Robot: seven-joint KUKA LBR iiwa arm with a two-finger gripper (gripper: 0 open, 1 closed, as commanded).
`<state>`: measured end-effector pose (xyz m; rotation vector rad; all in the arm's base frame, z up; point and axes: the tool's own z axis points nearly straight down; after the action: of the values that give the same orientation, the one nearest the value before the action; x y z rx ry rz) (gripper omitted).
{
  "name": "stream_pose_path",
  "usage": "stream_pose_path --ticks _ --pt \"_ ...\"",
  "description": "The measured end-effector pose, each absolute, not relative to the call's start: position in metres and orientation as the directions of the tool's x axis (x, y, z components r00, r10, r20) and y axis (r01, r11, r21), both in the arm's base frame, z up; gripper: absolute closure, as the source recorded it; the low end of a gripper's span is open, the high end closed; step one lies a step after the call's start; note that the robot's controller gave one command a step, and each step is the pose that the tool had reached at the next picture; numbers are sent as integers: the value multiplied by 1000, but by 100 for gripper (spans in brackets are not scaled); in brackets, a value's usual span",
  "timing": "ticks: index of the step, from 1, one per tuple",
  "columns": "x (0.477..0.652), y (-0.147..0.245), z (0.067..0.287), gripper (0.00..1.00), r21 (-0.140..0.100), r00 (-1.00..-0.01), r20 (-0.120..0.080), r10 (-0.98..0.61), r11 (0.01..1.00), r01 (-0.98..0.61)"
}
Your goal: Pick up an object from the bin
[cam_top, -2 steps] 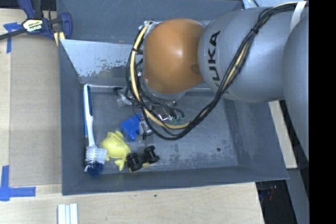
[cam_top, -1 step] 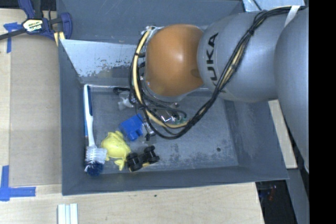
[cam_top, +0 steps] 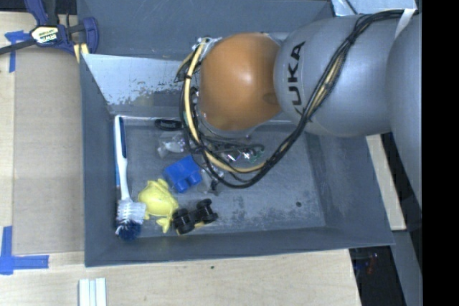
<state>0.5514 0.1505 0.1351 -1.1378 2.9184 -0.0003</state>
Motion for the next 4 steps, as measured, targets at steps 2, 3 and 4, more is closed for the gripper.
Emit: stream_pose_path --ticks 2,3,4 --pt "557 118 90 0 -1 -927 -12 -375 927 -375" --pt "582 103 151 0 -4 -810 -11 -586 810 -586" --pt "582 95 124 0 -3 -904 -15 -428 904 -428"
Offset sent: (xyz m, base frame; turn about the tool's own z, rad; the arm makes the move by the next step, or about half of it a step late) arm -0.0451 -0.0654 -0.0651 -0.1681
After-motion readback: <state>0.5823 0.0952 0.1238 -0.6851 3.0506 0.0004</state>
